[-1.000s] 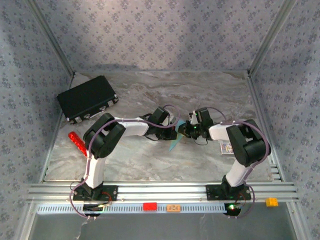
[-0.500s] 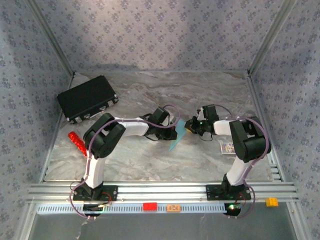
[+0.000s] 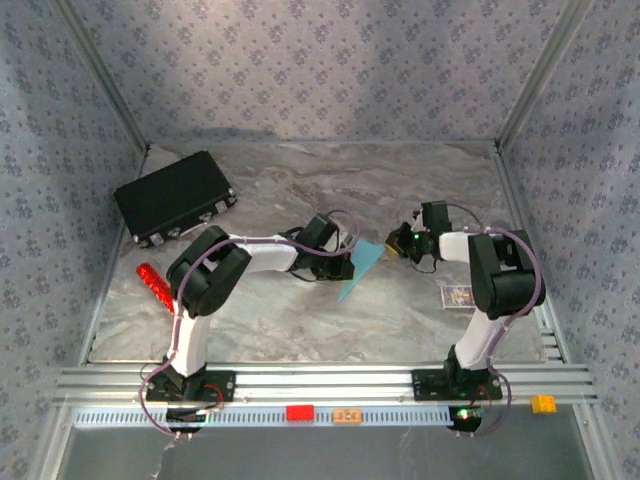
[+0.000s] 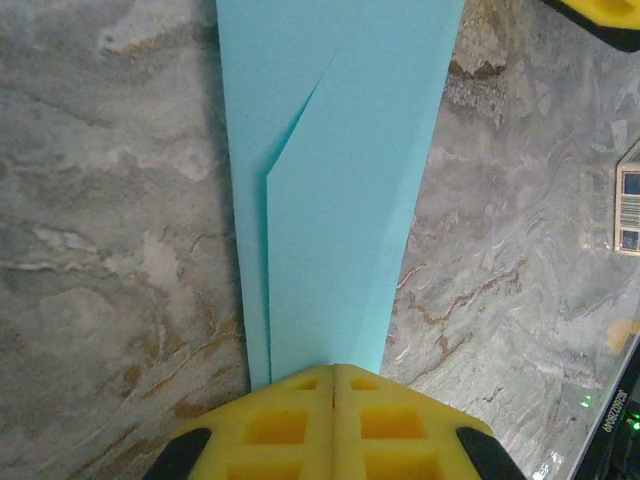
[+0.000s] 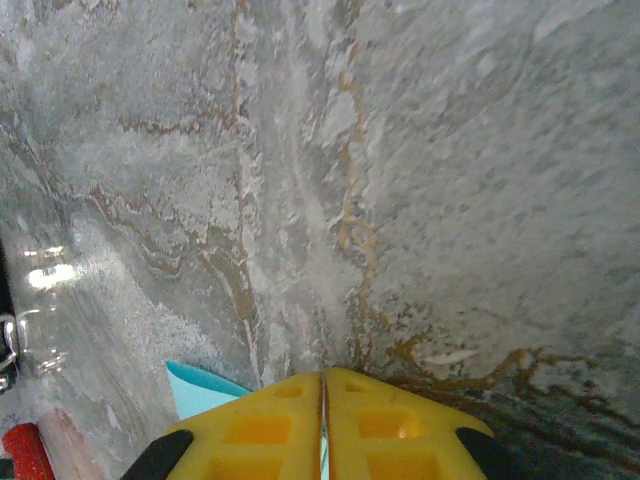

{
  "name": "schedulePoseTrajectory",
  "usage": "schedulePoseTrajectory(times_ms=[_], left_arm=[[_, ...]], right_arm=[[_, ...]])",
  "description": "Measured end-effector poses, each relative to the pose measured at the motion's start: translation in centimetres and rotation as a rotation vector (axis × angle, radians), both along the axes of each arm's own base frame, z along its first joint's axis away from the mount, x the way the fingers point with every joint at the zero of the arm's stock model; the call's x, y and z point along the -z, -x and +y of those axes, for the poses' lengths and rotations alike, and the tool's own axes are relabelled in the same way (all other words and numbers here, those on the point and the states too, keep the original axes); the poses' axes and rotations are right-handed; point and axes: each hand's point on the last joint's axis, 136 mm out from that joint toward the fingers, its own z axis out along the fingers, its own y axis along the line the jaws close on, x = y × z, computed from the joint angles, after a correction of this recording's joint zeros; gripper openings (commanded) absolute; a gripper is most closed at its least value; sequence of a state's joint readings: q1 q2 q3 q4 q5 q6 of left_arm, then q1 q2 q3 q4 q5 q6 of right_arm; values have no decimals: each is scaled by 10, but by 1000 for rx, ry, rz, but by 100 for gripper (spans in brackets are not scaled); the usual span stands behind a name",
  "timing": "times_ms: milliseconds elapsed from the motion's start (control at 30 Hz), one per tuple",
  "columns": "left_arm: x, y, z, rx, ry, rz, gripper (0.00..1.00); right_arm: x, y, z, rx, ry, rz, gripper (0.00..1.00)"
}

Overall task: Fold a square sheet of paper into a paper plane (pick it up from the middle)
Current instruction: Fold the wing for the fifth time at the center of the table.

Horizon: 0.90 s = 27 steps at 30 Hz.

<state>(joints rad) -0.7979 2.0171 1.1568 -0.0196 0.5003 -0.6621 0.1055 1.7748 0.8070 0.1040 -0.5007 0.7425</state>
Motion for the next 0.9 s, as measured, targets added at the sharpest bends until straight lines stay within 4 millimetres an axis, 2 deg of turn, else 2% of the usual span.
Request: schedulePoseTrajectory(times_ms=[100, 233, 300, 400, 500, 567, 733, 900], left_arm=[[0, 0, 0, 0, 0, 0, 0], [0, 0, 0, 0, 0, 0, 0], [0, 0, 0, 0, 0, 0, 0], [0, 0, 0, 0, 0, 0, 0], [0, 0, 0, 0, 1, 0, 0], [0, 0, 0, 0, 1, 0, 0], [-1, 0, 0, 1, 2, -1, 0], [-2, -1, -1, 4, 0, -4, 0]], right_arm=[[-3, 1, -1, -1, 7, -3, 13], [-24, 1, 3, -20, 11, -50, 13], [-35, 1, 12, -45, 5, -82, 13], [-41, 8, 35, -111, -15, -98, 12], [-37, 18, 58, -173, -30, -91, 9], [-30, 23, 65, -190, -32, -78, 6], [1, 37, 61, -179, -18, 10, 3], [2, 36, 59, -174, -12, 9, 3]])
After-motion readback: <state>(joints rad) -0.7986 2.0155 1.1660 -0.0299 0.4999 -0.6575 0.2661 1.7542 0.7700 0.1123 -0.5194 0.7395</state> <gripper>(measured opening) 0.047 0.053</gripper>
